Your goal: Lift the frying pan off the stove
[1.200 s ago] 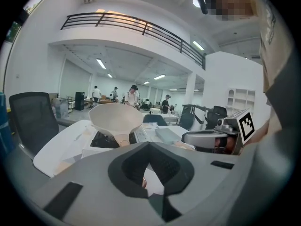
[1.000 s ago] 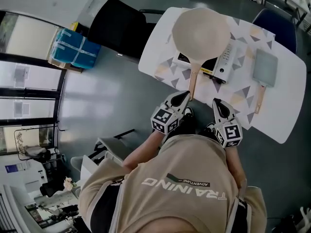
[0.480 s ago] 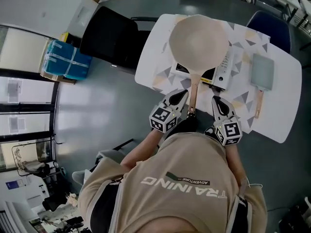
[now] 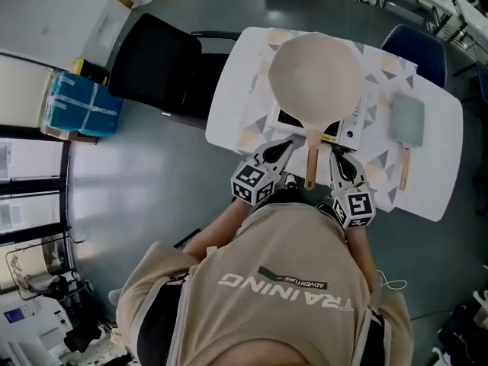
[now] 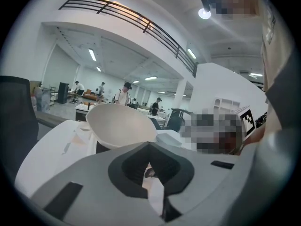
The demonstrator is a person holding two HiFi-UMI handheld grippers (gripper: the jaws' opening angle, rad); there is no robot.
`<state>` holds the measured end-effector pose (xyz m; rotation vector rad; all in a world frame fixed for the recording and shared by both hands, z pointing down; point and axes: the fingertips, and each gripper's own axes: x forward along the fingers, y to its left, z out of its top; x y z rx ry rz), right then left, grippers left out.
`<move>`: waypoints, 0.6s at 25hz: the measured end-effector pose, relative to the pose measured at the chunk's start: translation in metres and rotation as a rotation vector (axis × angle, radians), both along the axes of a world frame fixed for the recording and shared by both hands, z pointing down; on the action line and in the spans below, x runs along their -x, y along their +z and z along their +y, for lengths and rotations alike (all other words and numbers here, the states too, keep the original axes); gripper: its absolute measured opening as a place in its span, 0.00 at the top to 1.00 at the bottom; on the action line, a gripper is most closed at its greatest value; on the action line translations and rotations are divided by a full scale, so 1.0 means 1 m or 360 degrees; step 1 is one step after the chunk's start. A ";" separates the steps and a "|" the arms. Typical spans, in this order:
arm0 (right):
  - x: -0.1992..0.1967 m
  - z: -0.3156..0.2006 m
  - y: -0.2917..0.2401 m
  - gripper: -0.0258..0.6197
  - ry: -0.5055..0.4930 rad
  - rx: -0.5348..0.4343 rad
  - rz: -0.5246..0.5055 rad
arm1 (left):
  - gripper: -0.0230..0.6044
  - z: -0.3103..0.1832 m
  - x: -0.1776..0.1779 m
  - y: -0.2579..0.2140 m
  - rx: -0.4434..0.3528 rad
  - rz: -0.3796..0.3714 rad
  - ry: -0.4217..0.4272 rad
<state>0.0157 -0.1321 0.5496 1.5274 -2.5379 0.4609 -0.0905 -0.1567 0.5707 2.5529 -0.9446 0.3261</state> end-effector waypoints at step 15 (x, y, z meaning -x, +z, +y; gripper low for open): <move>0.011 -0.002 0.003 0.96 0.0082 0.0041 0.0189 | 0.96 -0.019 -0.010 0.021 0.0074 0.0109 0.0183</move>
